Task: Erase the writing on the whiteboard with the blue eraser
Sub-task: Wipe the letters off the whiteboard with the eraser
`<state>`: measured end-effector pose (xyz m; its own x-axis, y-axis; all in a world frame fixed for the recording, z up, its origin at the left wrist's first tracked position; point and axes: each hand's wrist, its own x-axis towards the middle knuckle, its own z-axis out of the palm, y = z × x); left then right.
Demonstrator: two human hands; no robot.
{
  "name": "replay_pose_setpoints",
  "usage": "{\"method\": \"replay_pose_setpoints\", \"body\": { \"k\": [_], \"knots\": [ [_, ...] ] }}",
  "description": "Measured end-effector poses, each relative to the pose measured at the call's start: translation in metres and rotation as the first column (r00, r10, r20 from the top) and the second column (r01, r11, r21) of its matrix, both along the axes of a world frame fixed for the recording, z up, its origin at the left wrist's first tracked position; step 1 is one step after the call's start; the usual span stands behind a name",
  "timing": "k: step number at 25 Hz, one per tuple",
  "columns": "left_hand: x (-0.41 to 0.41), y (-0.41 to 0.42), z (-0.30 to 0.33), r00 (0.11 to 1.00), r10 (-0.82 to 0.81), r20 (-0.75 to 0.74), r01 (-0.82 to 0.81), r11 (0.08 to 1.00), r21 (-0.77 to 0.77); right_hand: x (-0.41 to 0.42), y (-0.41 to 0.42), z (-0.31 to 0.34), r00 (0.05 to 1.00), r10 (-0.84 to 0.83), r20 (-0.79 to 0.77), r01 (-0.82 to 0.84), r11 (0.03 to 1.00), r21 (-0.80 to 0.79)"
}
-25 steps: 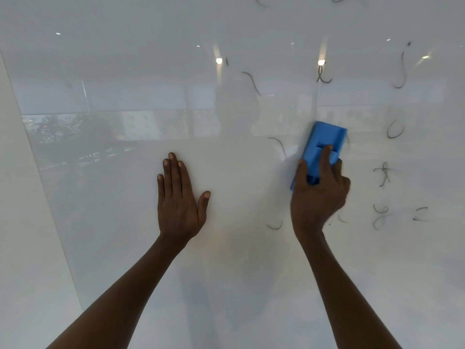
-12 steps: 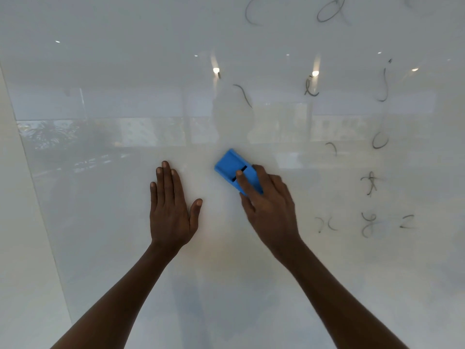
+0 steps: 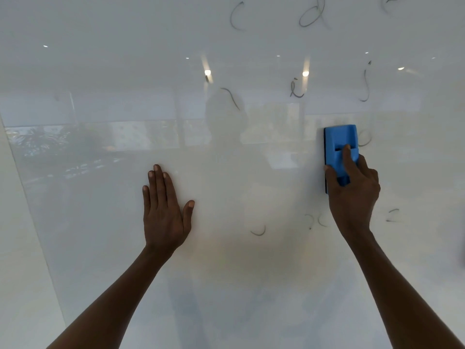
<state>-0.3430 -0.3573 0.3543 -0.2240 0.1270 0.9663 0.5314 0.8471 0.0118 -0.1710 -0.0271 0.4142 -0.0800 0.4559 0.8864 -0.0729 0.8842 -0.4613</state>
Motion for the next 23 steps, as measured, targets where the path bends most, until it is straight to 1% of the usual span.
{"method": "replay_pose_setpoints", "body": {
  "k": [4, 6, 8, 12, 14, 17, 20, 23],
  "knots": [
    [0.000, 0.000, 0.000, 1.000, -0.001, 0.003, 0.001, 1.000, 0.002, -0.004, -0.006, -0.002, 0.997, 0.023, -0.070, -0.031, 0.993, -0.110],
    [0.000, 0.000, 0.000, 1.000, -0.001, -0.003, 0.001, 1.000, 0.004, -0.006, -0.011, -0.001, 0.994, 0.039, -0.098, -0.050, 0.992, -0.113],
    [0.000, 0.000, -0.001, 1.000, 0.002, -0.016, -0.001, 1.000, 0.004, -0.008, -0.020, -0.007, 0.996, 0.041, -0.085, -0.045, 0.998, -0.042],
    [-0.002, 0.000, -0.001, 1.000, -0.002, -0.012, 0.002, 1.000, 0.003, -0.017, -0.060, -0.041, 0.999, 0.033, 0.021, -0.035, 0.990, 0.138],
    [-0.002, 0.001, -0.002, 1.000, -0.008, -0.004, 0.008, 1.000, 0.010, -0.024, -0.085, -0.067, 0.996, 0.066, 0.066, -0.080, 0.970, 0.229],
    [-0.001, 0.003, -0.003, 1.000, -0.026, 0.018, 0.025, 0.999, 0.029, -0.033, -0.121, -0.111, 0.979, 0.109, 0.172, -0.164, 0.923, 0.349],
    [0.003, 0.008, -0.013, 0.998, -0.044, 0.048, 0.042, 0.998, 0.048, -0.037, -0.146, -0.146, 0.959, 0.083, 0.270, -0.188, 0.901, 0.390],
    [0.012, 0.023, -0.037, 0.994, -0.067, 0.082, 0.065, 0.998, 0.024, -0.038, -0.152, -0.161, 0.950, 0.019, 0.311, -0.164, 0.879, 0.448]
  ]
}}
